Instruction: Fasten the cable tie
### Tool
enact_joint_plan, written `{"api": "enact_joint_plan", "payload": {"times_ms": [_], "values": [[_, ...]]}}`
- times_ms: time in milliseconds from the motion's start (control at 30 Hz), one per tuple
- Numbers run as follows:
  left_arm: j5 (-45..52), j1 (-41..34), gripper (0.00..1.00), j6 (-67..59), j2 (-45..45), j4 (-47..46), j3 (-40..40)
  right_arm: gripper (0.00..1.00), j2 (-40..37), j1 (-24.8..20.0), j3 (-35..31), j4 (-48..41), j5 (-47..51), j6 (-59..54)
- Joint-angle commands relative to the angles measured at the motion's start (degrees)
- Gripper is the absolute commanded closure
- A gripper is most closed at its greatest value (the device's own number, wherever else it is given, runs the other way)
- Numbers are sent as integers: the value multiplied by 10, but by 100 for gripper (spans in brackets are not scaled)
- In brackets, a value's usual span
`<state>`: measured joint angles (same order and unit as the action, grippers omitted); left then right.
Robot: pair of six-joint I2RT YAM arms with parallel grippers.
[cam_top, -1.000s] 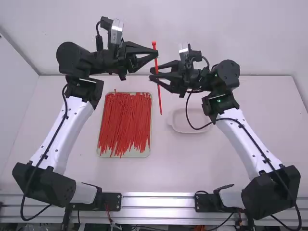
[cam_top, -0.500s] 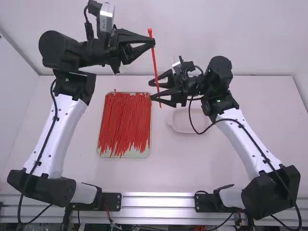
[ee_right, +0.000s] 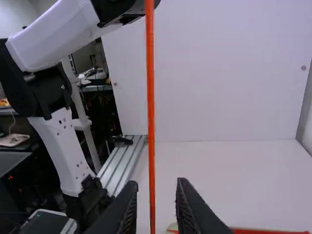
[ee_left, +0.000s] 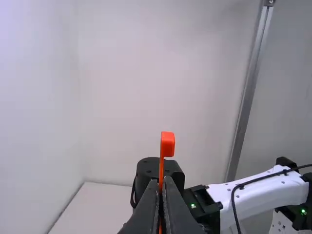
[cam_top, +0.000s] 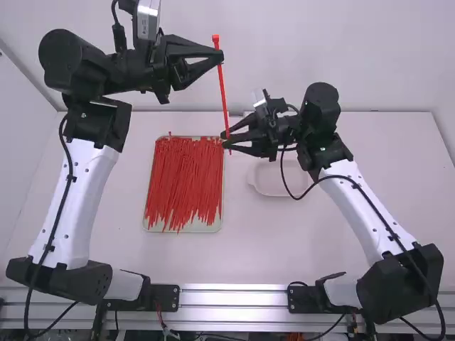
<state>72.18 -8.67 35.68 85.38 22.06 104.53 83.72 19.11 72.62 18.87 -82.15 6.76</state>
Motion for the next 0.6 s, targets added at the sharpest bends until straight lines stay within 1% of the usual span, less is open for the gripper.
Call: {"api": "enact_joint_plan", "payload": {"times_ms": [0, 33, 233, 267, 300, 333, 367, 400, 500, 533, 567], "values": [[3, 3, 98, -9, -2, 5, 13, 81, 2, 0, -3, 1, -8, -6], [2, 3, 98, -10, -2, 4, 12, 100, 2, 0, -3, 2, -8, -6], [-12, 3, 98, -10, -2, 4, 7, 100, 2, 1, -3, 0, -7, -6], [-12, 4, 82, -10, -2, 4, 7, 100, 2, 1, -3, 1, -8, -6], [-13, 4, 63, -10, -2, 4, 6, 100, 2, 1, -3, 2, -7, -5], [-13, 4, 39, -11, -2, 5, 4, 100, 2, 0, -3, 3, -4, -5], [-14, 4, 36, -12, -2, 5, 3, 100, 2, 0, -3, 5, -3, -2], [-13, 1, 1, -27, -2, 3, -1, 100, 2, -5, -3, 30, -1, 29], [-13, 1, 1, -71, -2, -16, -11, 100, 2, -24, -3, 152, -7, 148], [-14, 1, 1, -74, -2, -19, -12, 100, 2, -25, -3, 164, -7, 159], [-17, 1, 1, -83, -2, -26, -14, 100, 2, -29, -3, 195, -7, 183]]}}
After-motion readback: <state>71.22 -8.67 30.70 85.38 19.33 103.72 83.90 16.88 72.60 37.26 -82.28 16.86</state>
